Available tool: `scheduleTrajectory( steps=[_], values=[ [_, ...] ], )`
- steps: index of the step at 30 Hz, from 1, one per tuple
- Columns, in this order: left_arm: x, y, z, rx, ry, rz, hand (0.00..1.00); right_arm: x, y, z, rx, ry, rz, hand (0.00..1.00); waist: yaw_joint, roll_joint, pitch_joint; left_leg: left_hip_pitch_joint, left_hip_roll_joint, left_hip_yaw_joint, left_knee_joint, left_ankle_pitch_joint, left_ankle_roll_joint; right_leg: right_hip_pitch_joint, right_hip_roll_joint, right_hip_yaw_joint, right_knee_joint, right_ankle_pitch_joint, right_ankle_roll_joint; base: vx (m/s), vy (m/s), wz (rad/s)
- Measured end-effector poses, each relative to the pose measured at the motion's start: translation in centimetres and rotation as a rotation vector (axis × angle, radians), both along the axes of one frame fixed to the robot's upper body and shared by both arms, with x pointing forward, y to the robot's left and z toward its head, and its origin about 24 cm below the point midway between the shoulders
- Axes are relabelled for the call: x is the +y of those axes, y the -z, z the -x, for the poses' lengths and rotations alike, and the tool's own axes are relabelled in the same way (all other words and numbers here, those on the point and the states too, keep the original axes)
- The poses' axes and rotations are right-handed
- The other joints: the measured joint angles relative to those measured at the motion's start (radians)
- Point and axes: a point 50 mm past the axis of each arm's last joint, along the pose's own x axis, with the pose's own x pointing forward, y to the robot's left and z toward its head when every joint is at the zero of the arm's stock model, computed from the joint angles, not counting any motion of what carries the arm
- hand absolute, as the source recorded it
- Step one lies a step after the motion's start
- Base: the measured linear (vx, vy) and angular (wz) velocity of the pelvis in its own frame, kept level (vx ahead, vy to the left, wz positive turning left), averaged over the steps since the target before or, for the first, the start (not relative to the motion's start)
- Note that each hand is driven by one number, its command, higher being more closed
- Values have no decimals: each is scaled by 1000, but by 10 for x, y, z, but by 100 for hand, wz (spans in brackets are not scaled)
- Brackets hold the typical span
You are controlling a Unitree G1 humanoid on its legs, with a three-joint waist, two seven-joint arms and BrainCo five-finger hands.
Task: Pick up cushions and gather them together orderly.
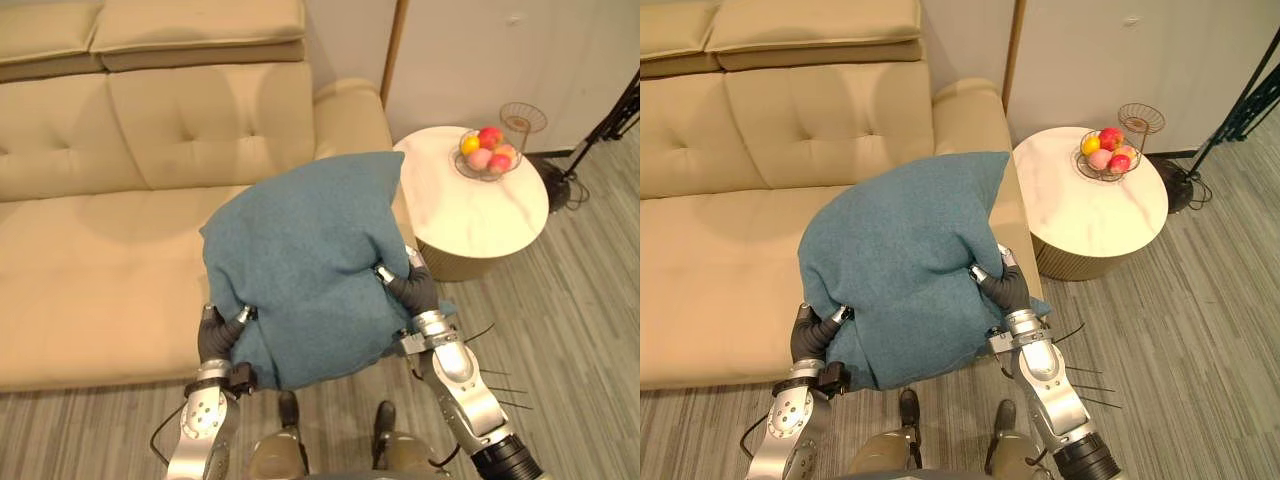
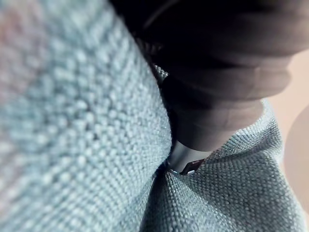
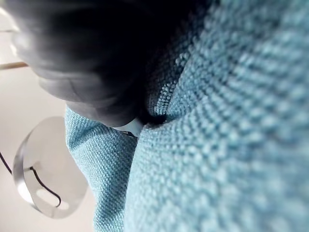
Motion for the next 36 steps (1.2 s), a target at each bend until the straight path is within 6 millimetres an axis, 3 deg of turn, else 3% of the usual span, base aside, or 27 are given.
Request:
scheduleTrajectory(
  steps=[3, 4, 5, 7, 8, 9, 11, 13, 15, 17, 19, 26, 28, 30, 31, 32, 33, 35, 36],
  values=[
    [-1, -1, 0, -4, -1, 7, 100, -4, 2, -2, 7, 8, 19, 100, 50, 56, -32, -100, 12, -87, -19, 75, 9, 16, 60, -18, -143, -86, -26, -171, -215, 76],
    [-1, -1, 0, -5, -1, 9, 100, -4, 2, -3, 4, 9, 22, 100, 51, 66, -34, -122, 19, -107, -20, 97, 1, 18, 69, -31, -168, -112, -31, -357, -322, 90],
    [-8, 1, 0, 1, -8, 46, 100, -11, 9, -5, 29, 32, 56, 100, 43, 125, -39, -161, 55, -148, -50, 138, 72, 1, 121, -97, -175, -99, -62, -324, -260, 80],
    [-11, 2, 0, 6, -6, 63, 100, -19, 19, -6, 72, 71, 80, 100, 34, 127, -42, -154, 79, -46, -100, 16, 214, 11, 125, -141, -210, -63, -84, -283, -176, 102],
    [-21, -2, -6, -16, 43, 72, 100, -34, 23, -9, 92, 139, 104, 100, 11, 97, -31, -166, 83, 127, -74, -77, 166, 26, 77, -200, -293, -6, -105, -260, -141, 124],
    [-24, -2, -6, -19, 69, 73, 100, -40, 24, -11, 100, 170, 111, 100, 8, 86, -32, -174, 76, 191, 1, -57, 131, 30, 55, -223, -328, 27, -112, -244, -132, 114],
    [-31, -2, -6, -22, 104, 83, 100, -45, 25, -10, 107, 193, 114, 100, -9, 79, -36, -151, 70, 257, 141, -49, 111, 26, 31, -251, -383, 81, -118, -223, -73, 63],
    [-32, -3, -8, -31, 109, 86, 100, -45, 26, -9, 109, 193, 114, 100, -19, 83, -38, -45, 81, 282, 202, -122, 39, 25, 32, -272, -430, 126, -121, -255, 15, 37],
    [-33, -5, -10, -41, 125, 86, 100, -47, 25, -9, 106, 204, 110, 100, -23, 87, -41, 52, 83, 323, 125, -171, -2, 27, 40, -286, -464, 153, -111, -168, 61, 38],
    [-35, -2, -12, -34, 133, 83, 100, -49, 24, -9, 102, 217, 100, 100, -19, 83, -45, 88, 75, 333, 20, -147, -32, 31, 40, -309, -498, 183, -98, -167, 109, 39],
    [-32, 5, -8, 1, 126, 75, 100, -45, 27, -4, 118, 217, 89, 100, -10, 73, -50, 74, 69, 324, 70, -163, -9, 68, 33, -327, -560, 228, -81, -97, 122, 23],
    [-25, 9, -3, 20, 124, 51, 100, -38, 34, 0, 157, 212, 78, 100, 5, 58, -62, 15, 56, 308, 183, -231, 20, 98, 14, -337, -629, 270, -53, -58, 109, 6],
    [-25, 9, -3, 19, 131, 52, 100, -38, 34, 0, 158, 213, 78, 100, 6, 57, -62, 5, 48, 305, 215, -256, 36, 85, -5, -347, -583, 237, -39, 5, 142, 10],
    [-25, 8, -3, 16, 134, 50, 100, -38, 35, 1, 161, 213, 77, 100, -2, 49, -63, -5, 30, 293, 280, -317, 51, 38, -61, -347, -408, 139, -19, 34, 161, 17],
    [-25, 9, -2, 18, 134, 48, 100, -38, 35, 2, 164, 214, 77, 100, -8, 41, -67, -4, 15, 280, 285, -327, 54, 25, -80, -346, -349, 122, -20, 83, 104, 36],
    [-24, 9, -1, 20, 135, 46, 100, -38, 36, 2, 167, 213, 76, 100, -21, 33, -72, 5, -10, 267, 295, -348, 73, -22, -122, -329, -213, 113, -21, 159, 108, 28],
    [-24, 8, -1, 17, 136, 44, 100, -37, 37, 3, 172, 214, 74, 100, -23, 31, -70, 36, -25, 256, 286, -354, 93, -112, -157, -305, -30, 126, -62, 185, 120, 28],
    [-23, 8, -1, 20, 137, 39, 100, -37, 41, 6, 190, 218, 68, 100, -32, 34, -70, 72, -20, 235, 286, -370, 104, -142, -152, -310, 19, 90, -57, 214, 64, 26],
    [-23, 8, -1, 20, 138, 36, 100, -36, 41, 6, 190, 217, 65, 100, -39, 33, -69, 101, -18, 218, 279, -389, 101, -157, -130, -330, -43, 74, -51, 260, 18, 29]
  ],
)
